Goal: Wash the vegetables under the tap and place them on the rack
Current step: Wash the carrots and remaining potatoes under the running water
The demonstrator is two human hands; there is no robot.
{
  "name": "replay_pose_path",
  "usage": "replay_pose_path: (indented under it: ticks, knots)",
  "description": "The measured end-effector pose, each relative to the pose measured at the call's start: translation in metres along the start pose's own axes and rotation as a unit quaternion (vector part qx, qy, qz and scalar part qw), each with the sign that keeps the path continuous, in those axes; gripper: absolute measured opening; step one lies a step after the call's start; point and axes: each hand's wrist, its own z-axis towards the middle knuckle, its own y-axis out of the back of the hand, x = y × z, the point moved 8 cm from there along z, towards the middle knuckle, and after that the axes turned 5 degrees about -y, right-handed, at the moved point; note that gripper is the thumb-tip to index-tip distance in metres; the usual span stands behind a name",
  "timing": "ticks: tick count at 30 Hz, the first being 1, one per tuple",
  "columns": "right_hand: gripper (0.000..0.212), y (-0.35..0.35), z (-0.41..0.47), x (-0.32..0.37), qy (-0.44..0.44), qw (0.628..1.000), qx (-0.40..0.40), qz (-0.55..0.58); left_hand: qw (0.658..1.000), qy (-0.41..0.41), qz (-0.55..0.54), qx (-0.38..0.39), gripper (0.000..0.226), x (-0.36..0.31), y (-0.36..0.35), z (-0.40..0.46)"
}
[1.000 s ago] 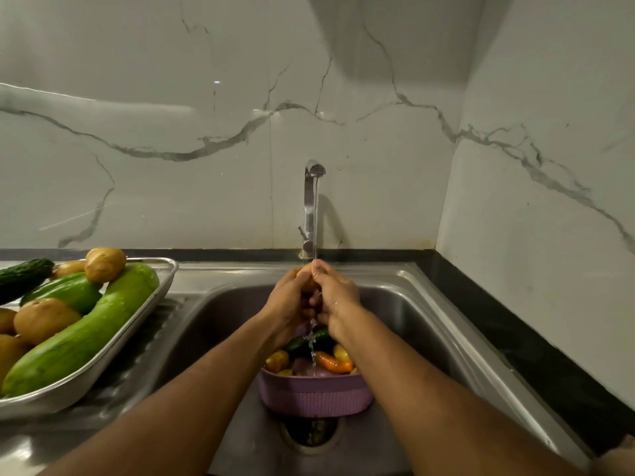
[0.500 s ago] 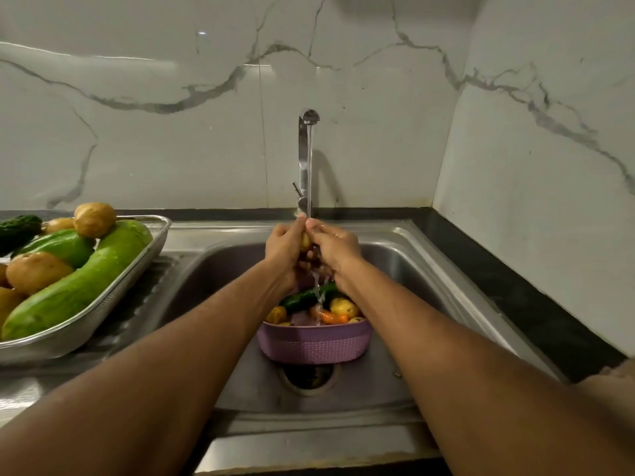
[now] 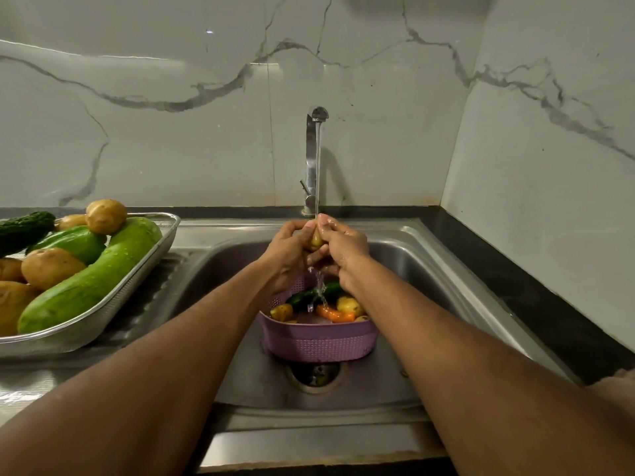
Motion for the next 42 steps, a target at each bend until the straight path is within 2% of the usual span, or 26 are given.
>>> replay_pose_path:
  ticks: [4, 6, 10, 15, 17, 24, 28, 35, 39, 42]
  knots:
    - [0.016, 0.002, 0.001, 0.006, -0.011, 0.999, 0.008, 0.048, 0.999, 0.009, -0.042, 0.028, 0.029, -0.005, -0.004, -0.005]
    - [0.019, 0.002, 0.001, 0.007, -0.002, 1.000, 0.009, 0.026, 1.000, -0.002, -0.025, 0.016, 0.030, -0.005, -0.004, -0.005]
    - [0.024, 0.003, 0.002, 0.010, 0.038, 0.999, 0.005, -0.028, 0.998, -0.026, 0.036, -0.051, 0.029, 0.000, -0.006, 0.001]
    - [0.029, -0.009, -0.002, 0.006, 0.100, 0.989, 0.022, -0.106, 0.989, -0.010, -0.025, -0.143, 0.038, 0.013, 0.006, 0.008]
    - [0.031, -0.013, -0.003, 0.004, 0.094, 0.990, 0.026, -0.106, 0.991, -0.015, -0.016, -0.130, 0.040, 0.009, 0.011, 0.006]
    - [0.023, 0.011, 0.004, 0.004, 0.026, 1.000, 0.001, -0.002, 0.999, -0.022, 0.043, -0.004, 0.028, 0.005, -0.010, 0.001]
    - [0.022, 0.015, 0.012, -0.006, -0.013, 1.000, 0.007, 0.021, 0.999, -0.002, 0.027, 0.038, 0.036, 0.009, -0.011, -0.003]
    - [0.023, 0.010, 0.014, 0.002, 0.024, 0.999, 0.008, -0.040, 0.984, -0.069, 0.159, -0.047, 0.030, 0.006, 0.004, 0.003]
    - [0.024, 0.008, 0.014, 0.004, 0.049, 0.995, -0.012, -0.084, 0.970, -0.088, 0.212, -0.076, 0.041, 0.007, 0.001, 0.002]
    - [0.029, 0.002, 0.016, -0.001, 0.072, 0.988, -0.007, -0.137, 0.971, -0.090, 0.195, -0.105, 0.033, 0.006, -0.001, 0.003]
